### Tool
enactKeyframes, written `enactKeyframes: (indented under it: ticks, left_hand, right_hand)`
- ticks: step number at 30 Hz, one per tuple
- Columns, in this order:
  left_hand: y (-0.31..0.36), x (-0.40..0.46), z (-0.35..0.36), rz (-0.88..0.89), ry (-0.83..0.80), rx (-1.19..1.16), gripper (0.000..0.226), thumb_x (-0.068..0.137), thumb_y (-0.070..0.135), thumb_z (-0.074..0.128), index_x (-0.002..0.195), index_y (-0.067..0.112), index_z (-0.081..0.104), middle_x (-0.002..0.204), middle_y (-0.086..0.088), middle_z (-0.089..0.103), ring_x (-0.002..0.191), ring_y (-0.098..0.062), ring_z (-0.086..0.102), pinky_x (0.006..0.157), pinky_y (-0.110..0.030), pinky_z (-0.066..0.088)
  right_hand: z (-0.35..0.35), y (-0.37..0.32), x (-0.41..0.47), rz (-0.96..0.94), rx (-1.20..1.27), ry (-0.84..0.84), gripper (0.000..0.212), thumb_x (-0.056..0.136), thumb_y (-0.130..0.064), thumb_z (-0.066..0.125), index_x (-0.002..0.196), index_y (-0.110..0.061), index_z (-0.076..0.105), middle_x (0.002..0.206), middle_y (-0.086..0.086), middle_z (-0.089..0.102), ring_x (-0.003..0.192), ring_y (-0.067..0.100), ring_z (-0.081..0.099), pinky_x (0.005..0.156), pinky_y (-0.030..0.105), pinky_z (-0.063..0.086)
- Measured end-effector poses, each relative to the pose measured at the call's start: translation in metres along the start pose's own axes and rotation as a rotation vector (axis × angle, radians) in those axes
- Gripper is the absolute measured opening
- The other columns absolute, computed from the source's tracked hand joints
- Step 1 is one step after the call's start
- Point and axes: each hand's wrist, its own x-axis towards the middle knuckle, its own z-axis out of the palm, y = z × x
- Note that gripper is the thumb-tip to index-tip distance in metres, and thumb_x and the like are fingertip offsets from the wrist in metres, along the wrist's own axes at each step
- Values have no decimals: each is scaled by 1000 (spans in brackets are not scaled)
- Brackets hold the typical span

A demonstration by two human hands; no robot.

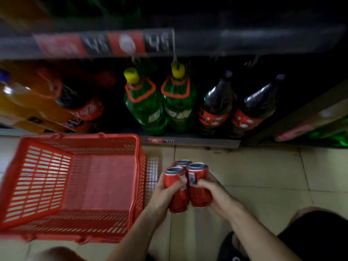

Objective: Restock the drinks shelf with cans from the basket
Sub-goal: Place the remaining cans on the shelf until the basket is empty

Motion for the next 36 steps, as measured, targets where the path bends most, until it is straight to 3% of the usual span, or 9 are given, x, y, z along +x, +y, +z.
enactKeyframes:
  ticks: [5, 10, 16, 20, 23, 27, 31, 34, 36]
  left_hand:
    - [128, -109, 26, 182, -2, 50, 80, 70, 20, 91, 142, 24, 56, 133, -8, 72, 123, -30, 68, 105, -49, 54]
    - [299, -253, 47, 366, 34, 85, 75, 68, 18, 89, 137, 24, 58, 128, -4, 74, 118, -22, 71, 92, -32, 60]
    - [492, -434, 54, 599, 134, 51, 81, 67, 23, 87, 141, 21, 56, 135, -9, 70, 129, -35, 63, 107, -51, 52]
    - [593, -543, 44, 753, 180, 38, 77, 70, 25, 85, 141, 26, 56, 136, -5, 70, 126, -27, 67, 99, -42, 57]
    - [655, -608, 23, 873, 214, 34, 73, 74, 18, 83, 141, 28, 55, 133, -2, 72, 122, -24, 69, 92, -35, 61]
    - [726, -675, -22, 1019, 222, 96, 76, 71, 33, 85, 141, 36, 56, 135, 1, 71, 125, -23, 68, 102, -49, 55]
    - [786, -724, -81, 1132, 201, 132, 78, 70, 32, 83, 143, 31, 55, 135, -2, 71, 126, -24, 67, 105, -50, 54]
    - [826, -754, -125, 1180, 154, 172, 75, 76, 27, 83, 145, 30, 54, 135, -3, 71, 124, -25, 68, 99, -44, 59]
    - [851, -771, -149, 1206, 128, 206, 71, 77, 27, 82, 143, 32, 55, 135, -2, 71, 123, -24, 69, 96, -42, 60]
  right_hand:
    - [71, -113, -118, -107, -22, -26, 56, 71, -17, 70, 126, -24, 67, 121, 10, 74, 117, 34, 68, 96, 52, 54]
    - [175, -248, -249, -262, -58, -90, 63, 68, -19, 76, 130, -22, 65, 125, 9, 73, 121, 29, 66, 106, 46, 50]
    - [318, -411, -404, -441, -147, -246, 58, 70, -15, 75, 125, -30, 66, 121, 3, 75, 116, 25, 69, 98, 41, 55]
    - [407, -495, -488, -529, -232, -423, 55, 85, -6, 73, 133, -31, 62, 124, 2, 74, 117, 25, 69, 100, 47, 55]
    - [474, -540, -535, -631, -291, -525, 53, 90, -6, 70, 134, -35, 60, 127, 0, 72, 119, 23, 68, 103, 52, 53]
    - [566, -581, -576, -767, -331, -637, 59, 87, -12, 74, 138, -35, 56, 129, 0, 71, 119, 24, 68, 100, 53, 55]
    - [661, -603, -599, -888, -320, -678, 61, 79, -14, 71, 136, -30, 56, 123, 2, 73, 111, 22, 72, 87, 43, 60]
    - [720, -613, -610, -951, -339, -668, 56, 84, -12, 72, 135, -29, 56, 121, 10, 73, 85, 16, 76, 62, 25, 59]
    - [754, -621, -617, -973, -342, -675, 54, 89, -11, 70, 138, -29, 54, 124, 11, 71, 93, 21, 75, 67, 30, 63]
